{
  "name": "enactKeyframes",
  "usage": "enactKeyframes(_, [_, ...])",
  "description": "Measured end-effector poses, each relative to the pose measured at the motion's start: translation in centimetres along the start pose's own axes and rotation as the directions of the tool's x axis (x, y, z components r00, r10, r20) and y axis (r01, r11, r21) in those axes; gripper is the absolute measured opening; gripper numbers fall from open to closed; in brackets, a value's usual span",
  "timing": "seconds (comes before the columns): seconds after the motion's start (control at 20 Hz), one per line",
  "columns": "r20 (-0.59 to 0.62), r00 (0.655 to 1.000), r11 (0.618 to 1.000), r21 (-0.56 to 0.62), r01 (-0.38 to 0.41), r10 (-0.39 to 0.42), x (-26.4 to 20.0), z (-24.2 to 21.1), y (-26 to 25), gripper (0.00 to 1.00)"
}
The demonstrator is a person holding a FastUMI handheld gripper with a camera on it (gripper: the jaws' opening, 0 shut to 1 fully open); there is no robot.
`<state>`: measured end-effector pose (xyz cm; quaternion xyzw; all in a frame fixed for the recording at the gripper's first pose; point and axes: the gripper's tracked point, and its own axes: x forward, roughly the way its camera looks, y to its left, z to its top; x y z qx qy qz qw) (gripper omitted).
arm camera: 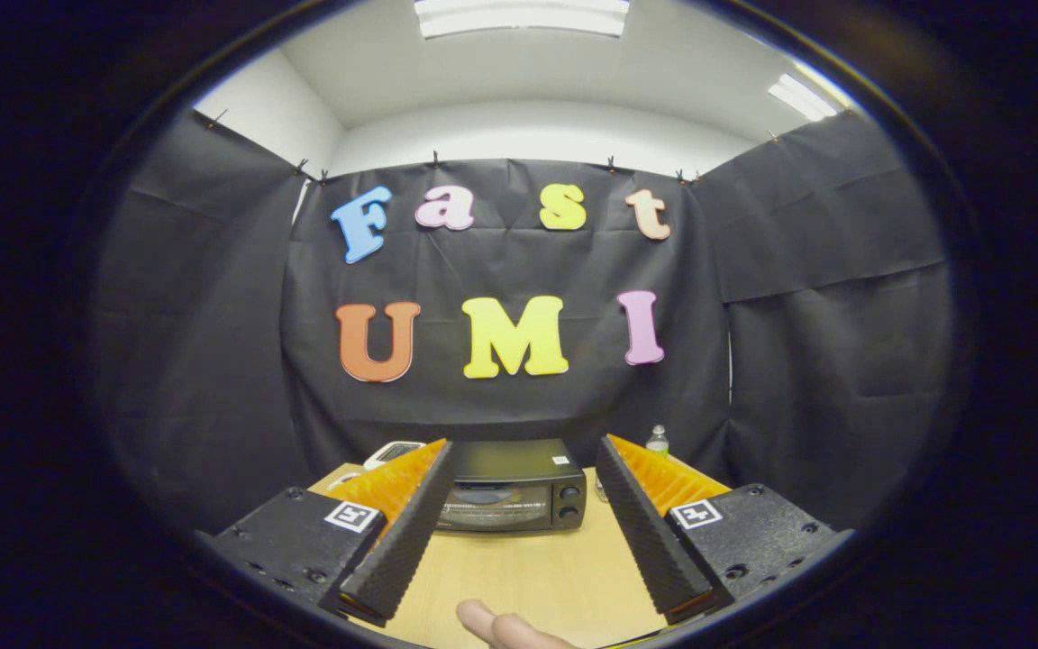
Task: Open the toaster oven, put the food inside, and close the toaster oven door.
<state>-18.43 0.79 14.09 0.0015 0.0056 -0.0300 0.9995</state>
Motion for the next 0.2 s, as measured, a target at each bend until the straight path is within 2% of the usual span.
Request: enactKeyframes(0.2, [0.001, 1.0, 1.0, -0.024, -0.005, 0.005, -3.3, 4.4, 0.7, 1.0])
